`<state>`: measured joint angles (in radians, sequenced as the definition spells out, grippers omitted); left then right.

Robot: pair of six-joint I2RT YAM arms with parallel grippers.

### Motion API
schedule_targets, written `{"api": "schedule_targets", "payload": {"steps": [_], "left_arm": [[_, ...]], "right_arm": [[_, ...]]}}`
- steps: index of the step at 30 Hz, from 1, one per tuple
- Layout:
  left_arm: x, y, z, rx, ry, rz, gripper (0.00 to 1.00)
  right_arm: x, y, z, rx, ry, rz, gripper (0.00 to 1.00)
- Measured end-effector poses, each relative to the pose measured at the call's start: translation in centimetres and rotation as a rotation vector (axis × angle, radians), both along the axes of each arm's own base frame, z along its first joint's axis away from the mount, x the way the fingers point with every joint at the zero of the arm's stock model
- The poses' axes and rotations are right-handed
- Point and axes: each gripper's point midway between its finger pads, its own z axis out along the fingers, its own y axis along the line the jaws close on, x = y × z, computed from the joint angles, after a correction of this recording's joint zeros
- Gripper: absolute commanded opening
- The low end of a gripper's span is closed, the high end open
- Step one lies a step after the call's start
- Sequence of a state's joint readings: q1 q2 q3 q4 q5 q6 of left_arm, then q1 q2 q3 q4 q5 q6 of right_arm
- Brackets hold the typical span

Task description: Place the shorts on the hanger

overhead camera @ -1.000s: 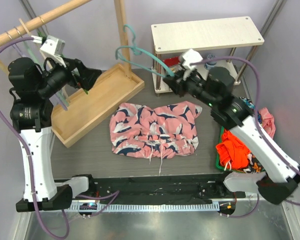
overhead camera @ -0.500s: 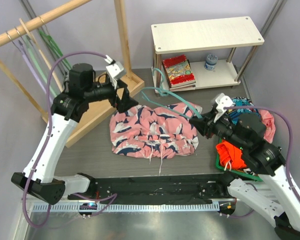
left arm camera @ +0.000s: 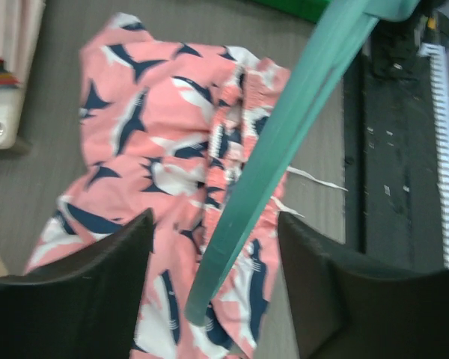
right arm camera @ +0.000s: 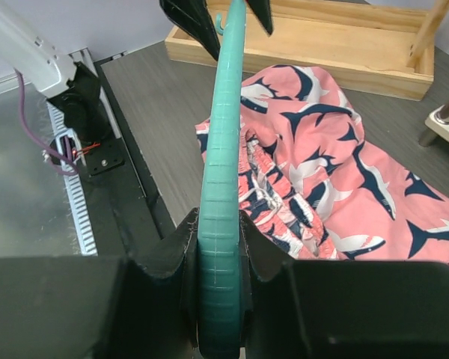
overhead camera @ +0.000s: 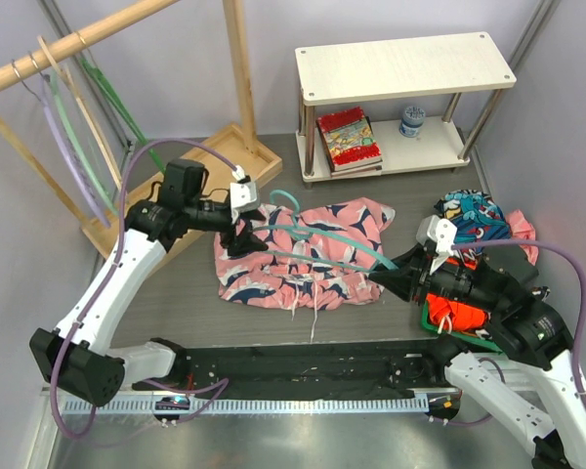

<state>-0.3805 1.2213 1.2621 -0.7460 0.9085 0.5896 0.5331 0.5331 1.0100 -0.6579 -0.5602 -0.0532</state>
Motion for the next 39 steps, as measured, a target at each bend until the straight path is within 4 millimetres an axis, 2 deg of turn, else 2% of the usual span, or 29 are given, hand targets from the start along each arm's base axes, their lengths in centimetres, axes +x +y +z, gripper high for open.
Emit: {"api": "schedule_targets", "payload": {"steps": [2,3,5,6,7,9,10,11,16,19,23,26,31,39], "left_arm": [[-1.4,0.0,-0.7,0.022,0.011,-0.053,0.38],[-2.1,0.0,-1.2,0.039,0.015,-0.085,0.23],[-3.1,0.2,-1.8,0.06,0.032,-0.114,0.02],[-3.4,0.3,-2.0,0.069,0.045,-0.121,0.0],[-3.7,0.4,-2.3,0.079,0.043,-0.136,0.0],[-4.2,0.6,-2.7,0.101,0.066,-0.141,0.0],[-4.2,0.7,-2.9,0.112,0.082,-0.132,0.0],[-4.2,0.9,-3.2,0.124,0.1,-0.12,0.0],[-3.9,1.4,-4.3,0.197,0.113,-0.051,0.0],[-4.7,1.5,-5.7,0.255,0.07,-0.034,0.0],[-5.3,1.6,-6.9,0.328,0.006,-0.019,0.0],[-4.8,1.4,-7.2,0.366,-0.049,-0.001,0.0],[-3.8,0.7,-6.8,0.395,-0.144,0.027,0.0],[-3.4,-0.8,-6.3,0.396,-0.226,0.025,0.0]], "right_arm": [[-0.4,0.1,-0.1,0.003,-0.001,0.019,0.01],[-0.6,0.1,-0.2,0.004,0.0,0.024,0.01],[-0.7,0.1,-0.3,0.005,0.003,0.033,0.01],[-0.8,0.2,-0.4,0.005,0.006,0.038,0.05],[-0.8,0.2,-0.5,0.005,0.014,0.034,0.31],[-0.5,0.2,-0.9,0.002,0.039,0.022,0.68],[-0.4,0.2,-1.1,-0.001,0.053,0.018,0.98],[-0.3,0.3,-1.4,-0.011,0.068,0.018,1.0],[0.9,1.3,-2.6,-0.097,0.187,0.046,1.0],[1.5,2.2,-3.0,-0.128,0.262,0.076,1.0],[2.1,3.7,-2.4,-0.138,0.346,0.145,0.99],[2.5,5.1,-1.6,-0.112,0.394,0.205,0.93],[3.0,7.2,-1.6,-0.048,0.501,0.285,0.82],[5.1,9.4,-4.2,-0.026,0.629,0.306,0.63]]}}
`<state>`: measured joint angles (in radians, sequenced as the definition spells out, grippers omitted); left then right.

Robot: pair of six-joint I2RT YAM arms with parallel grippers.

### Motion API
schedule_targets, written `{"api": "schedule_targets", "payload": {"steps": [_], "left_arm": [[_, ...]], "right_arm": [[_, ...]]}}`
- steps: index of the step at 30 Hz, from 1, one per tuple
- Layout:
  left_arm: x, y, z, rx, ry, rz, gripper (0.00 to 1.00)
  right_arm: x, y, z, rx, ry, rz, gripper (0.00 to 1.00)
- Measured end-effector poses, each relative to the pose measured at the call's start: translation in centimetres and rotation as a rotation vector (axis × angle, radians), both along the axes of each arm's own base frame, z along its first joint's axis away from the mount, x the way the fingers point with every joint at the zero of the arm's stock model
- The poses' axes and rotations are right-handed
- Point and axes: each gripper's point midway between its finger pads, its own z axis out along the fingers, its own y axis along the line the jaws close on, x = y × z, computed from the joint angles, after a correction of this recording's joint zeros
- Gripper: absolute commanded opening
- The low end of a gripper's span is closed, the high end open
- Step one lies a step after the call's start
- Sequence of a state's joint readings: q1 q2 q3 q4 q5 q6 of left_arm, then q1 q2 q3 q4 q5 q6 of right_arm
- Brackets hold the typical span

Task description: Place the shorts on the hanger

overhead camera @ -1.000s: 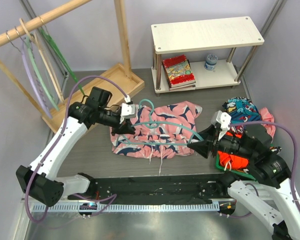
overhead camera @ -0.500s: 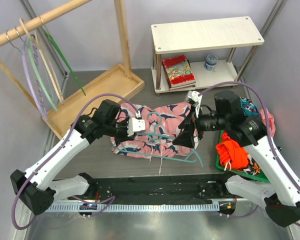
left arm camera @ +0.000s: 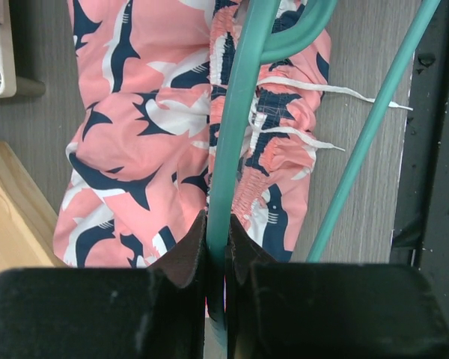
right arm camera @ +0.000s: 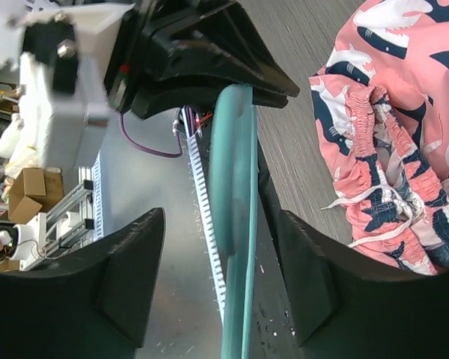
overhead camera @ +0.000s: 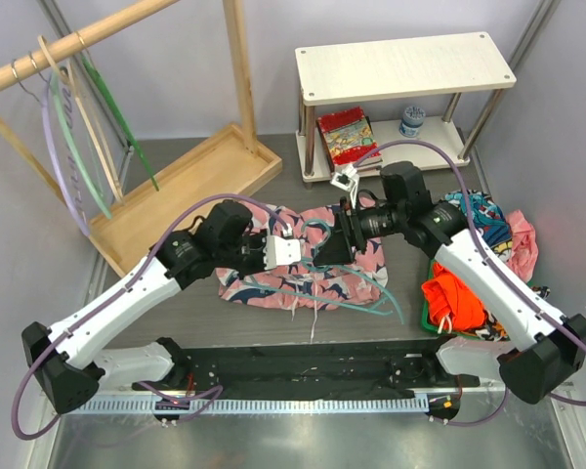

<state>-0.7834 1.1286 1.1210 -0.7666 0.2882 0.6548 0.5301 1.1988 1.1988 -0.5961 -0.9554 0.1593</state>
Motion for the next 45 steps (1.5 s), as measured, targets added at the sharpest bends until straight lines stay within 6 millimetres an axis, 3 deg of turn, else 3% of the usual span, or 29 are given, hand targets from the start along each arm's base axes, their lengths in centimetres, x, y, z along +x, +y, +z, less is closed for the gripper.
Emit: {"api": "schedule_targets", "payload": {"steps": [4,7,8,10,12,13,14,16,17,24,26,28,33,45], "left_arm": [[0.2,-0.6,-0.1,0.0,-0.009,-0.002,0.0],[0.3,-0.8,-0.1,-0.004,-0.009,0.009,0.0],[0.4,-0.8,-0.1,-0.006,-0.01,0.01,0.0],[0.4,-0.8,0.0,-0.008,-0.008,0.012,0.04],[0.3,-0.8,-0.1,-0.01,-0.002,0.021,0.2],[0.3,-0.8,-0.1,-0.012,0.005,0.028,0.41],[0.2,-0.8,-0.1,-0.016,0.013,0.032,0.52],[0.1,-0.9,-0.1,-0.028,0.031,0.038,0.66],[-0.1,-0.9,-0.1,-0.038,0.05,0.046,0.68],[0.1,1.2,-0.8,-0.084,0.23,0.129,0.71],[0.4,1.8,-1.4,-0.081,0.292,0.151,0.68],[0.4,2.0,-2.2,-0.063,0.336,0.154,0.58],[1.1,2.3,-4.5,0.012,0.376,0.182,0.47],[4.7,3.2,-10.3,0.205,0.403,0.465,0.52]], "right_arm": [[0.6,0.6,-0.9,-0.013,0.015,0.01,0.48],[0.5,1.0,-1.3,-0.019,0.009,0.028,0.29],[0.6,1.1,-1.4,-0.022,-0.001,0.029,0.17],[0.8,1.1,-1.7,-0.03,-0.02,0.023,0.03],[1.2,0.9,-2.0,-0.045,-0.042,0.016,0.01],[1.2,0.8,-2.2,-0.052,-0.048,0.015,0.01],[1.3,0.7,-2.4,-0.058,-0.066,0.019,0.01],[1.1,0.4,-2.8,-0.077,-0.093,0.03,0.01],[1.0,0.2,-3.0,-0.089,-0.105,0.035,0.01],[0.0,-2.8,-2.7,-0.172,-0.359,0.062,0.01],[0.0,-3.8,-2.6,-0.203,-0.446,0.071,0.01],[0.0,-4.6,-2.8,-0.237,-0.497,0.088,0.01],[1.2,-5.8,-4.9,-0.35,-0.544,0.115,0.01],[3.5,-6.8,-7.0,-0.438,-0.56,0.12,0.01]]}}
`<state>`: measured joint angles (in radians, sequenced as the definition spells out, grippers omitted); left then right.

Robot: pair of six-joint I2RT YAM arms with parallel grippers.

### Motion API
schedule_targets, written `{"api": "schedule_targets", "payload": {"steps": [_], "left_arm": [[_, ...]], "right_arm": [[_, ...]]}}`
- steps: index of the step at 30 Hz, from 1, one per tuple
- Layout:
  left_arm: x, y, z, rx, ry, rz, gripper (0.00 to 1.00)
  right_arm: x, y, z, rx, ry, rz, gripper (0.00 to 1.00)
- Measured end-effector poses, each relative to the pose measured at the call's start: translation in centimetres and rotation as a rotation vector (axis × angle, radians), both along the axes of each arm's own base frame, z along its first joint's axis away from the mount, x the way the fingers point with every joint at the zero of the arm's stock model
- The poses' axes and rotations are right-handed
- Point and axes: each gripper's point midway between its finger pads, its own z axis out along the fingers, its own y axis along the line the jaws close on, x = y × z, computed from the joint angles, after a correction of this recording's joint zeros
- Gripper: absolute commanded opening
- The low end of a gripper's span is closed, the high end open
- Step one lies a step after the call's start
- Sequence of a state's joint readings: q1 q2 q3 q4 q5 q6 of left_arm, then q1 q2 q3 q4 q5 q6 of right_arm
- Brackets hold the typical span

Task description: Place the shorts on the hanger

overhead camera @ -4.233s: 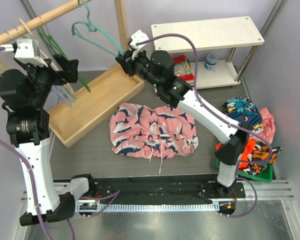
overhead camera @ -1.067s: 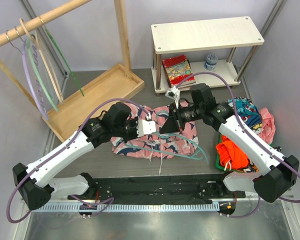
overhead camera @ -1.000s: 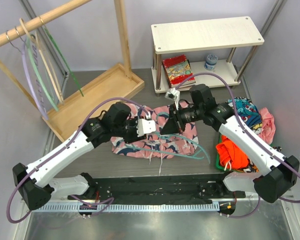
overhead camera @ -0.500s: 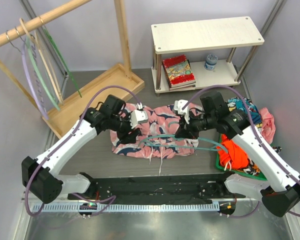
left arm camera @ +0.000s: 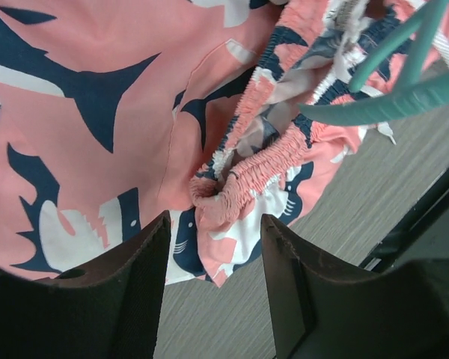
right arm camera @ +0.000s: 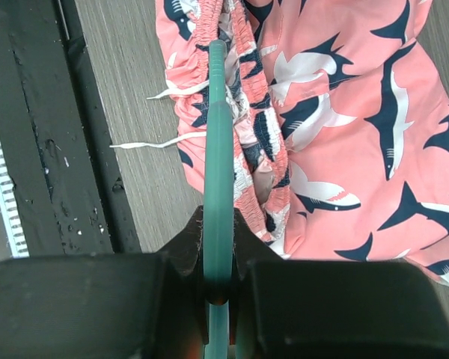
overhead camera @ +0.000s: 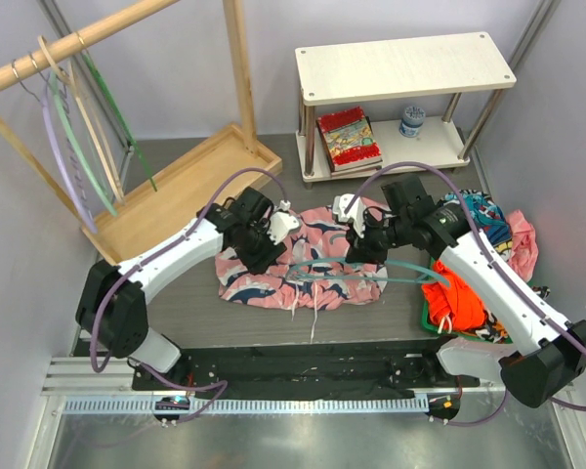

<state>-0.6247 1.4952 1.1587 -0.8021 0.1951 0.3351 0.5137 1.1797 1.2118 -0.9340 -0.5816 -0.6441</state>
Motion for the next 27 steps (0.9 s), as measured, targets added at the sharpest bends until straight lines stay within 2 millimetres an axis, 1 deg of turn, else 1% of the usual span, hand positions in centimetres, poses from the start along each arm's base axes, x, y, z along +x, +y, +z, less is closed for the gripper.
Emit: {"api": "schedule_targets", "payload": {"steps": [4,9,13,15,16,17,20,23,25,27], "left_arm": [[0.6,0.2,-1.6,0.063,0.027,0.075,0.47],[1.5,0.5,-3.1,0.124,0.045,0.153,0.43],[2.1,0.5,-3.4,0.14,0.045,0.199,0.42],[2.3,0.5,-3.4,0.143,0.043,0.211,0.39],[2.3,0.5,-3.5,0.146,0.044,0.213,0.37],[2.2,0.5,-3.5,0.15,0.046,0.213,0.33],[1.9,0.5,-3.7,0.159,0.055,0.204,0.25],[1.4,0.4,-3.7,0.161,0.071,0.187,0.19],[1.0,0.3,-3.8,0.162,0.082,0.175,0.2],[0.7,0.2,-3.8,0.162,0.091,0.166,0.26]], "right_arm": [[0.6,0.3,-0.4,-0.001,0.0,0.002,0.01],[1.7,1.0,-0.1,0.022,-0.033,-0.001,0.01],[2.2,1.4,-0.3,0.029,-0.03,0.001,0.01],[2.2,1.5,-0.4,0.032,-0.026,0.005,0.01],[2.1,1.5,-0.5,0.033,-0.024,0.007,0.01],[1.9,1.5,-0.7,0.033,-0.015,0.011,0.01],[1.6,1.6,-1.2,0.031,0.005,0.025,0.01],[1.4,1.7,-1.6,0.03,0.024,0.043,0.01],[1.2,1.8,-1.9,0.029,0.04,0.057,0.01],[0.9,1.8,-2.1,0.029,0.055,0.07,0.01]]}}
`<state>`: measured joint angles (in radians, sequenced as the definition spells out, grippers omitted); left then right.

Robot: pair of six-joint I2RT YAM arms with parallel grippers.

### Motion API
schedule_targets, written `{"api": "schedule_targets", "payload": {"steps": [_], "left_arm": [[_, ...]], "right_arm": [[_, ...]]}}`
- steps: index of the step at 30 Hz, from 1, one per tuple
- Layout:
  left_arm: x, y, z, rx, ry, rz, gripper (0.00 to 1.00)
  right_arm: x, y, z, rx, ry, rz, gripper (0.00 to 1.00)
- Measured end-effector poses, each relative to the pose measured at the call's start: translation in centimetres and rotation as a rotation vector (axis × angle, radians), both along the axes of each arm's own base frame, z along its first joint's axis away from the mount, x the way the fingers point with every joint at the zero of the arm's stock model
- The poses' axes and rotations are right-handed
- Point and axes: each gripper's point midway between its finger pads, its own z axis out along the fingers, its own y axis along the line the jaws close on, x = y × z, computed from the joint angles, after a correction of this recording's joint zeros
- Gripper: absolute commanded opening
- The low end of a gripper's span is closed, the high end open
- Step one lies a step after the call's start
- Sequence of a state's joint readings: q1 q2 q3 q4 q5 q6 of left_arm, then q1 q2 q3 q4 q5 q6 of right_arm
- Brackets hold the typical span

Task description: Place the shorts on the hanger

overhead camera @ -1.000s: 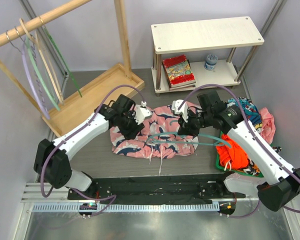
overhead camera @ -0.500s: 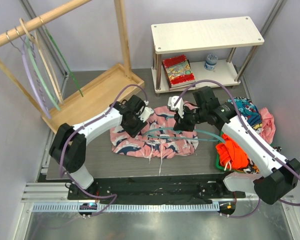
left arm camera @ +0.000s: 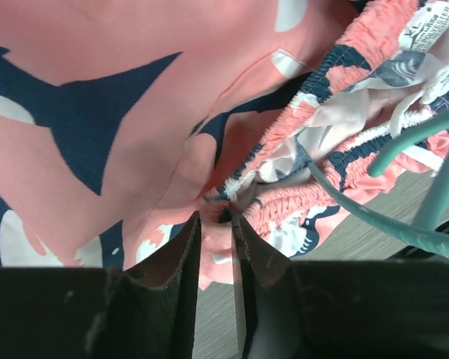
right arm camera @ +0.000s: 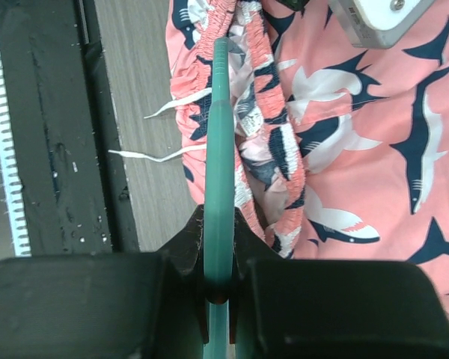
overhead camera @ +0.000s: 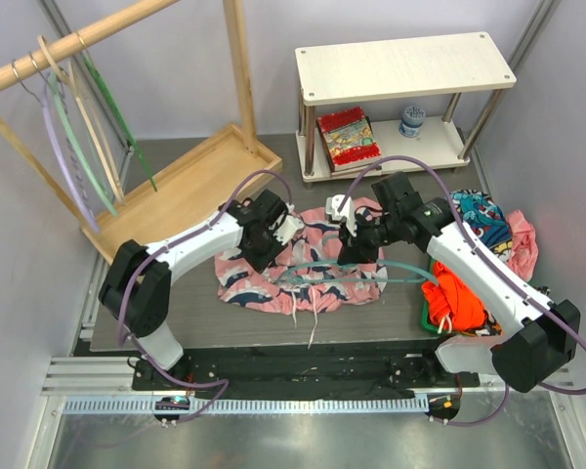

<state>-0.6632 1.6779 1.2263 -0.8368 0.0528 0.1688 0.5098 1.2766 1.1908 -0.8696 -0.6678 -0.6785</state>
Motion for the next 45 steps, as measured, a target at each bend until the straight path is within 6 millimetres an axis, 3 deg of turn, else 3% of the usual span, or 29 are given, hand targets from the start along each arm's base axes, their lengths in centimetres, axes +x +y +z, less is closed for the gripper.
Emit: {"api": "schedule_targets", "payload": {"steps": [4,10,14,18,20,28,34,45], "left_arm": [[-0.5,-0.1,0.1,-0.004,0.013,-0.01,0.39],[-0.9,-0.3,0.9,-0.019,0.002,-0.015,0.43],[-1.4,-0.3,0.6,-0.012,0.011,-0.025,0.33],[-2.6,0.0,0.2,0.002,0.047,-0.039,0.05],[-3.3,0.0,0.4,-0.008,0.067,-0.052,0.0],[-5.0,-0.6,3.3,-0.101,0.034,-0.136,0.0],[-5.8,-1.3,4.5,-0.139,0.009,-0.175,0.0],[-5.9,-1.4,4.7,-0.146,0.013,-0.174,0.0]], "right_arm": [[-1.0,-0.1,-0.1,0.001,0.037,0.024,0.01],[-2.1,-0.1,0.2,0.012,0.076,0.054,0.01],[-2.6,-0.1,0.2,0.018,0.098,0.064,0.01],[-3.2,-0.2,0.3,0.021,0.112,0.077,0.01],[-3.3,-0.2,0.4,0.023,0.107,0.085,0.01],[-2.5,0.0,1.0,0.037,0.037,0.099,0.01],[-0.9,0.8,2.9,0.064,-0.061,0.126,0.01],[-0.5,1.7,1.3,0.048,-0.077,0.196,0.01]]}}
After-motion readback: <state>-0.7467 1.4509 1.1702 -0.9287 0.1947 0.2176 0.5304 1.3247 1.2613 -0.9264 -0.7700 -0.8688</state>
